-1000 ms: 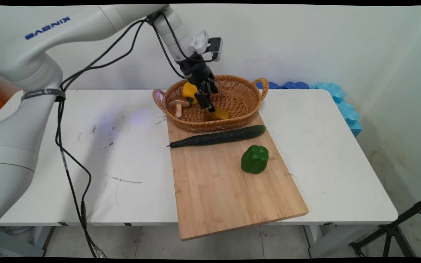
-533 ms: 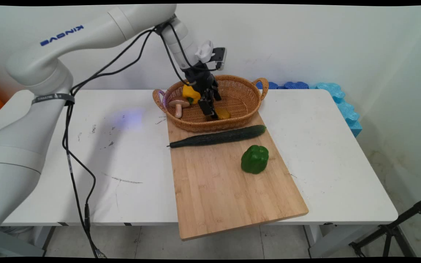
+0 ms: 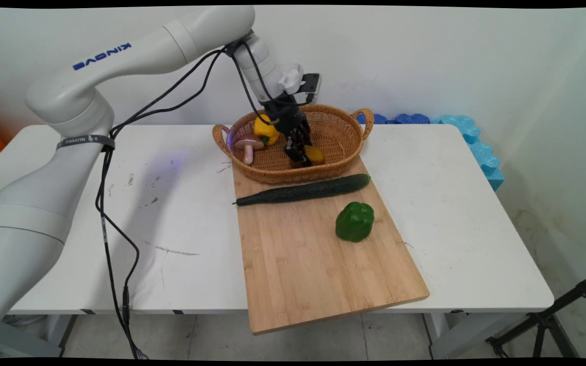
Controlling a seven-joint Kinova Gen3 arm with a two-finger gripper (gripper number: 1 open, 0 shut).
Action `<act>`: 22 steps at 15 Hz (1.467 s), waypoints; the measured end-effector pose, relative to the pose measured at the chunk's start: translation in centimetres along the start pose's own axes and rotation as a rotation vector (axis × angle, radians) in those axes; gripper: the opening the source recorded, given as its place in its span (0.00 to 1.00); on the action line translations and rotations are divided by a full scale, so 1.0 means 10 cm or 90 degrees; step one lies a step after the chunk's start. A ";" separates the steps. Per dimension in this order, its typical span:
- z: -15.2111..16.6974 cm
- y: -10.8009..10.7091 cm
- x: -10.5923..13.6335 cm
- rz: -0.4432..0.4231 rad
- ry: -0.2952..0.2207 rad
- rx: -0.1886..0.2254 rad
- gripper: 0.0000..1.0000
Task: Place the picked object on the cutting board
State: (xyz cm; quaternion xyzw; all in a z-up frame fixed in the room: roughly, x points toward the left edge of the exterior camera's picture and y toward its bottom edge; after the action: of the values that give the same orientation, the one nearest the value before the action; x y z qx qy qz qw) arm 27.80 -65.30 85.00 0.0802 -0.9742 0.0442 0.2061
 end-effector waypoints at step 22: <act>-1.24 0.94 0.14 -0.236 0.167 0.108 0.00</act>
State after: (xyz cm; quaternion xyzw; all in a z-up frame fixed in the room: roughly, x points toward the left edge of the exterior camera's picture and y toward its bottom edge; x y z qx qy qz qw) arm 29.84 -54.81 96.36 0.2685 -0.9006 0.0970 0.3277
